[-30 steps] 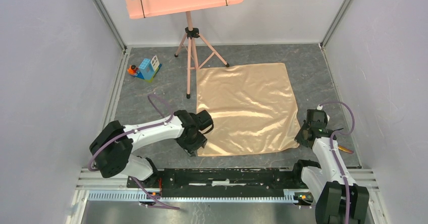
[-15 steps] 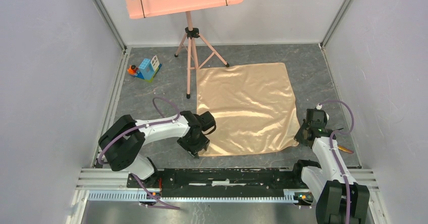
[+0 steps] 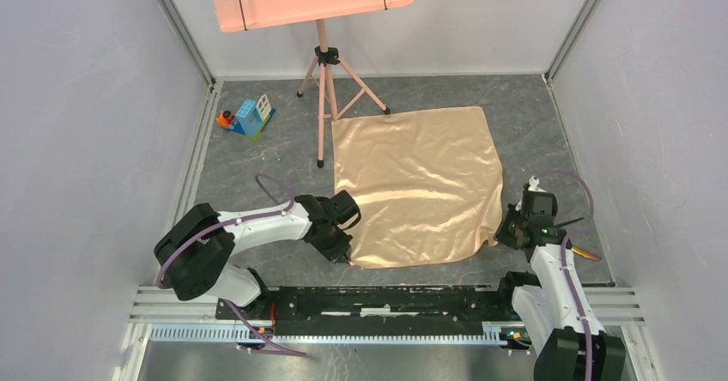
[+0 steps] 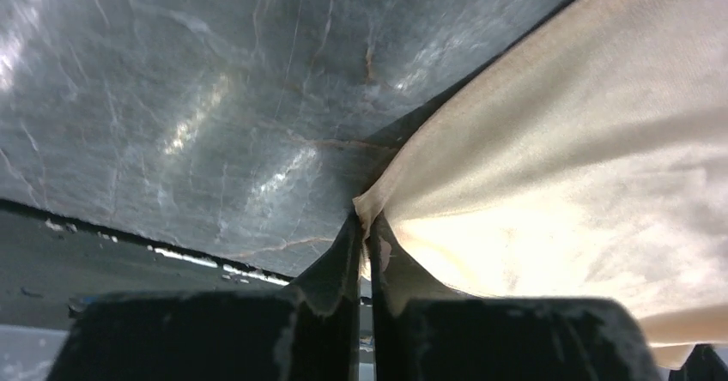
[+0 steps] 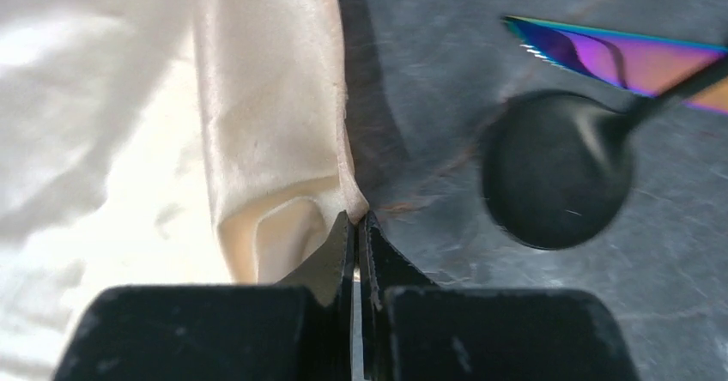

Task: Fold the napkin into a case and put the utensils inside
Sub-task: Pick up the flattened napkin from the center of the board, then flatten the napkin at the center of the board.

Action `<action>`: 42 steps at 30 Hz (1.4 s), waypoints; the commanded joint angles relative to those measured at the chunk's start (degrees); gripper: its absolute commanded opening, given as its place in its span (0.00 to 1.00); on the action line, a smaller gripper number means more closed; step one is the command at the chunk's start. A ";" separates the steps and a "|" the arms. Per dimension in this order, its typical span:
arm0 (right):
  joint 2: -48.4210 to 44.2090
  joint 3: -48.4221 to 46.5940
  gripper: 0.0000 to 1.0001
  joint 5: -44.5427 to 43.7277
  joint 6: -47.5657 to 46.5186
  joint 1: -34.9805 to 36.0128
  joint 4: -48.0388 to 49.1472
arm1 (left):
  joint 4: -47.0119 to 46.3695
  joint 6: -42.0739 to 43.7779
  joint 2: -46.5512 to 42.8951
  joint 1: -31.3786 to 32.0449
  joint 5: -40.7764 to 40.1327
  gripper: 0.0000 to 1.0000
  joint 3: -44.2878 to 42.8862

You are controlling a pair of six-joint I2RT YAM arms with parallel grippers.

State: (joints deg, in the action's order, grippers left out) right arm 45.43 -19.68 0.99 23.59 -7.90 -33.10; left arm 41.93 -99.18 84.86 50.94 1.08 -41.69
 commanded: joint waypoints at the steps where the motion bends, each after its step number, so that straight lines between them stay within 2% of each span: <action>1: -4.87 -2.36 0.00 13.89 -5.31 0.42 1.72 | -2.42 11.03 -5.13 -2.99 -14.79 0.05 3.75; 3: -8.08 -5.87 0.00 18.25 -6.31 0.44 0.77 | -1.40 17.86 -14.08 -3.46 -17.34 0.03 0.81; 6: -14.49 -13.85 0.00 19.96 -7.50 0.43 -0.74 | -1.71 31.61 -26.09 -3.74 -18.57 0.02 -5.56; 10: -21.45 -28.54 0.00 23.06 -9.27 0.69 -3.27 | -7.48 45.81 -40.82 -3.73 -16.38 0.02 -13.49; 13: -25.32 -36.85 0.00 24.89 -7.58 0.70 -2.40 | -14.53 52.85 -46.85 -3.78 -8.63 0.02 -19.23; 16: -29.49 -44.16 0.00 24.23 -4.86 0.65 2.37 | -20.61 56.61 -48.69 -3.75 -0.79 0.02 -25.46; 18: -31.26 -47.22 0.00 22.42 -2.94 0.53 6.27 | -21.41 58.94 -47.80 -3.74 3.26 0.02 -30.02; 21: -30.13 -48.44 0.00 20.15 -0.85 0.28 10.19 | -20.45 62.25 -45.88 -3.76 2.42 0.02 -34.96; 26: -23.31 -44.35 0.00 10.11 0.53 0.13 12.31 | -17.10 65.81 -40.67 -3.73 -16.72 0.02 -37.56; 30: -10.50 -45.49 0.00 3.01 -1.17 0.48 9.67 | -16.31 70.14 -30.67 -4.19 -31.69 0.02 -41.72; 31: -7.07 -45.16 0.00 3.07 -1.43 0.48 10.51 | -16.93 70.93 -27.74 -4.95 -32.67 0.02 -42.36; 35: 3.65 -39.39 0.00 3.63 -2.40 0.44 20.02 | -21.30 70.41 -17.39 -13.03 -27.58 0.02 -42.02; 38: 11.07 -34.24 0.00 3.54 -3.52 0.46 29.24 | -26.39 69.58 -9.62 -16.32 -24.63 0.02 -39.19; 42: 24.47 -33.46 0.00 5.93 -5.37 0.43 38.03 | -33.03 68.22 0.78 -19.09 -20.87 0.02 -38.22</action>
State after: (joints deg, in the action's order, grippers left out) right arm 62.37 -52.84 6.13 20.91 -7.53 -9.74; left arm 17.50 -31.83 79.02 34.30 -22.44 -79.90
